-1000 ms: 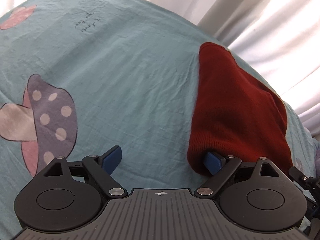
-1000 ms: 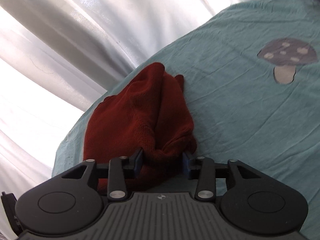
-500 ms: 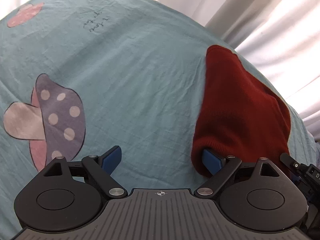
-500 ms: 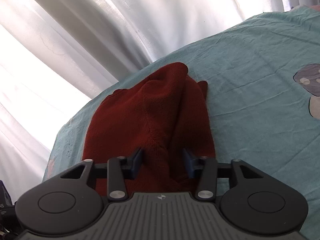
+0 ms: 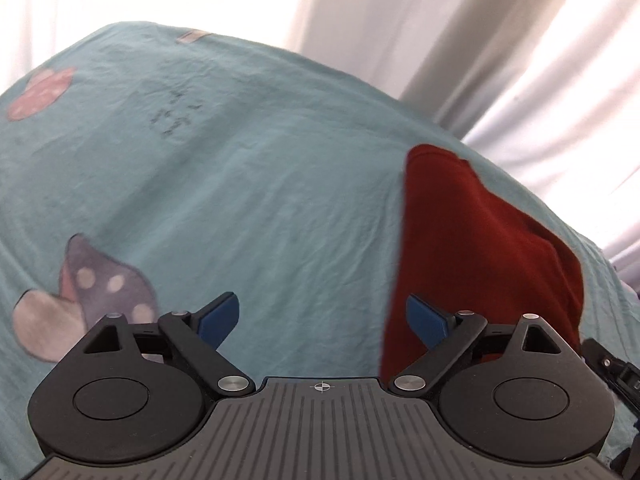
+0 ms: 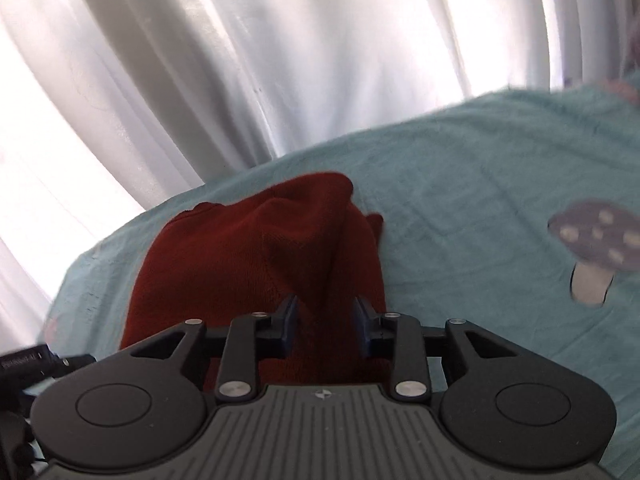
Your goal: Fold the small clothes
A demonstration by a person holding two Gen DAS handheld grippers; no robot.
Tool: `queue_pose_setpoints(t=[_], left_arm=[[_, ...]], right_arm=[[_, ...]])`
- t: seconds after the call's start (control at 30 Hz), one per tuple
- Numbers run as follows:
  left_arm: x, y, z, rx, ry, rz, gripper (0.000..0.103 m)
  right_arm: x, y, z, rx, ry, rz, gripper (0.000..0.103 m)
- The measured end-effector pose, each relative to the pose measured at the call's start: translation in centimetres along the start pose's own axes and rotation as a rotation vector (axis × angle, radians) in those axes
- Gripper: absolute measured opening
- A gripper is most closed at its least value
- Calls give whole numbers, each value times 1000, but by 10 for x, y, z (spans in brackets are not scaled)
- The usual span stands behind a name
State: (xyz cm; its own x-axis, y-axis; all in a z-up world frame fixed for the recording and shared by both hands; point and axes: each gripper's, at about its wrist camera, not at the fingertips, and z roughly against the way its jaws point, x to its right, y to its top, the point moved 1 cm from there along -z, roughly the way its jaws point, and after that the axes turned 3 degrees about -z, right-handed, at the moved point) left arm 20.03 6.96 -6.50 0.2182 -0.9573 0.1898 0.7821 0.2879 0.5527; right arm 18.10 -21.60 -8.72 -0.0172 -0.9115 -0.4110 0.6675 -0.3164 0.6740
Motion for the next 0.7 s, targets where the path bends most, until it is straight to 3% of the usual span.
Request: queue_pose_setpoints(t=[0.13,0.23,0.3,0.47,0.53,0.6,0.7], left_arm=[[40,8,-25,9,6,-96,95],[53,12,-43,34,60,-139,99],[53,12,-49,59,89,-175,103],[42,11,-41,46,78,-166,103],[37,8,-35,41,78,-169,103],[33,-2,-25,43,83,-197,103],[26,-21,-6,52,127,-254,102]], right_arm=[[-27,0,-14,-9,17,128,31],[-36,-14,-40,-26,-97,294,32],[-37,-22,-40,17,-111,357,41],[-29,-19,-18,-21,-132,286,47],[-26,-21,-5,-45,-130,259,54],[-25,-27,7,-101,-100,223,75],[-26,-52,19,-239,-11,181,90]])
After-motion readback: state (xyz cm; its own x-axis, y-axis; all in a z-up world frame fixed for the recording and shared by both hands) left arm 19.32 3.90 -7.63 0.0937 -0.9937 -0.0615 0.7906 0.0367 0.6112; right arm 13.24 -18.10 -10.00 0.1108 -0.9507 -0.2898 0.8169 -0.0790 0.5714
